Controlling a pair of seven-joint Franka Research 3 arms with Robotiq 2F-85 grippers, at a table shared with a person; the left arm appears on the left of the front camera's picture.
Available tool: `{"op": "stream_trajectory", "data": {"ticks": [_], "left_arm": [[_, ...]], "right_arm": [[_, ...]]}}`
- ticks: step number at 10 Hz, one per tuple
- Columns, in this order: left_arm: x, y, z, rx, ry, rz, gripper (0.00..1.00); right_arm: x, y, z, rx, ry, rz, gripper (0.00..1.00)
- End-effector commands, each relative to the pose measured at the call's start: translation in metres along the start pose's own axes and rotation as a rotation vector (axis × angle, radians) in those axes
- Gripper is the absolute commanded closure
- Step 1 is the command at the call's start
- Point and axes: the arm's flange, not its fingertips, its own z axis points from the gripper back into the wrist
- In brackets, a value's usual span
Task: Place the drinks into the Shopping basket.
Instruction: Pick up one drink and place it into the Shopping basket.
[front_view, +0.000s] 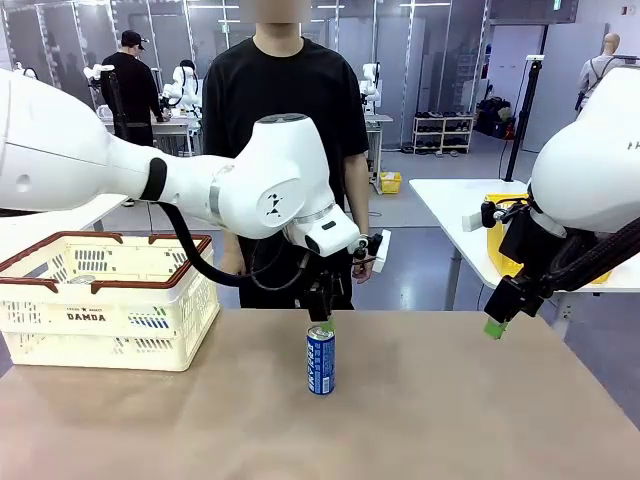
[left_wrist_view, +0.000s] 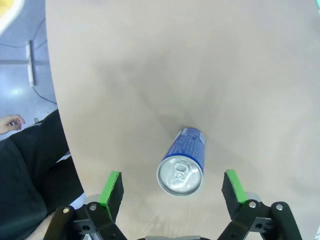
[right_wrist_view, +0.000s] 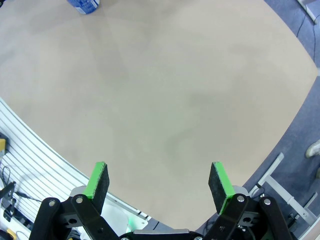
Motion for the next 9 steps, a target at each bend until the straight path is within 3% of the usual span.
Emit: {"op": "stream_trajectory", "data": {"ticks": [1, 4, 9], "left_arm": [[0.0087, 0.0101, -0.0039, -0.040, 0.039, 0.035, 0.00], [0.0062, 0.0064, -0.0006, -0.031, 0.105, 0.082, 0.00], [0.0023, 0.0032, -0.0084, -0.050, 0.114, 0.094, 0.00]], "right_arm": [[-0.0010, 0.0001, -0.0002, 0.001, 0.000, 0.002, 0.00], [-0.0010, 0.0001, -0.0002, 0.001, 0.000, 0.002, 0.00], [-0.0010, 0.0001, -0.0002, 0.001, 0.000, 0.002, 0.00]]}}
